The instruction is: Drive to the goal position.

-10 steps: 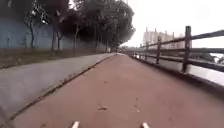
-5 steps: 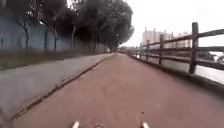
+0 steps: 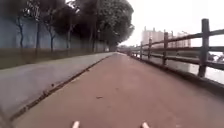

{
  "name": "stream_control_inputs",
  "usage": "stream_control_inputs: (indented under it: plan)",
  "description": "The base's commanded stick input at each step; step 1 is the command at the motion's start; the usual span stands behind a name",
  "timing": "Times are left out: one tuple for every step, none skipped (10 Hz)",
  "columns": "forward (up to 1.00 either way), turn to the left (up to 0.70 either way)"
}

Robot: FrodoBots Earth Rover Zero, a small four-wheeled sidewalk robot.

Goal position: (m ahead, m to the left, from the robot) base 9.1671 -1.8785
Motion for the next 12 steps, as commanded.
stream_control_inputs:
  plan:
    - [0.70,-0.20]
    - [0.70,-0.27]
    - [0.70,-0.27]
    - [0.70,0.00]
    - [0.70,-0.08]
    - [0.70,-0.27]
    - [0.70,-0.25]
    - [0.70,-0.08]
    - [0.70,0.00]
    - [0.70,0.00]
    - [0.70,0.00]
    - [0.70,0.00]
